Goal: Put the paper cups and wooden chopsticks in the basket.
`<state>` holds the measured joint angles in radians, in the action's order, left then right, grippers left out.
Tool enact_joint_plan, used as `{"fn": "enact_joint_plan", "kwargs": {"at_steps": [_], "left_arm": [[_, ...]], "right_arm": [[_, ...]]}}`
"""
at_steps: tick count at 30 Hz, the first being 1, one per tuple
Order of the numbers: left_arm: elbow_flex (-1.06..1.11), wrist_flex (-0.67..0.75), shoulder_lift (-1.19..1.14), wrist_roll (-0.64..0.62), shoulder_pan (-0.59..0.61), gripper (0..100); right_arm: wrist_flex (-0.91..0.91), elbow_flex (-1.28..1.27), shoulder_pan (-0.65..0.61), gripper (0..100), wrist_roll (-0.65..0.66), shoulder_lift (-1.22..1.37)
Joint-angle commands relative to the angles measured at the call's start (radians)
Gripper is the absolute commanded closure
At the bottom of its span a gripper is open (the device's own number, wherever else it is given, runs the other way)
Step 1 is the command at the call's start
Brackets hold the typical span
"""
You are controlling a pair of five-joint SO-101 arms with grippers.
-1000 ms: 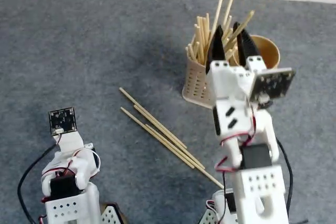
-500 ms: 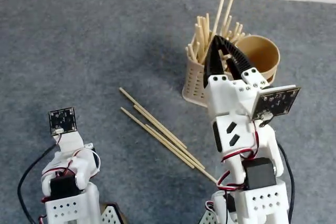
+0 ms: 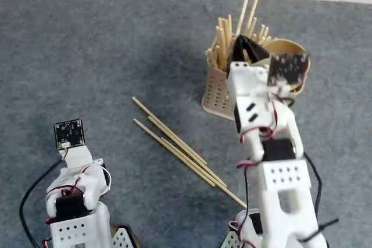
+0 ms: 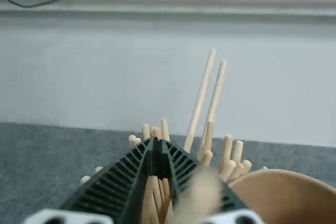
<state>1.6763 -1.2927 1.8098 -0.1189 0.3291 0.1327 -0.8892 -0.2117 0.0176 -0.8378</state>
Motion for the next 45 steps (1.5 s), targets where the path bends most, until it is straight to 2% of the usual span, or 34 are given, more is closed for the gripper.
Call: {"fn": "enact_joint_plan", "kwargs": {"at_steps": [1,9,15,24,29,33,37,45], "left_arm": [[0.019,-0.008,0.012,0.0,-0.024,99],[0.019,-0.008,0.012,0.0,-0.024,99],[0.019,-0.008,0.012,0.0,-0.024,99],[0.019,-0.008,0.012,0.0,-0.024,99],[0.019,-0.008,0.012,0.0,-0.024,99],[0.019,-0.008,0.012,0.0,-0.024,99],[0.019,-0.008,0.012,0.0,-0.024,99],[0.019,-0.008,0.012,0.0,-0.024,99]], "right_arm": [[-0.028,0.111,0.015,99.2,0.008,0.068],[0.002,0.248,0.016,99.0,0.009,0.093],[0.269,0.492,0.016,88.4,0.006,0.134],[0.791,0.819,-0.031,88.1,0.003,0.116],[1.053,0.931,-0.145,88.1,0.003,0.114],[1.196,0.975,-0.271,88.2,0.006,0.114],[1.29,0.975,-0.377,88.2,0.009,0.124],[1.366,0.961,-0.529,88.2,0.011,0.13]]}}
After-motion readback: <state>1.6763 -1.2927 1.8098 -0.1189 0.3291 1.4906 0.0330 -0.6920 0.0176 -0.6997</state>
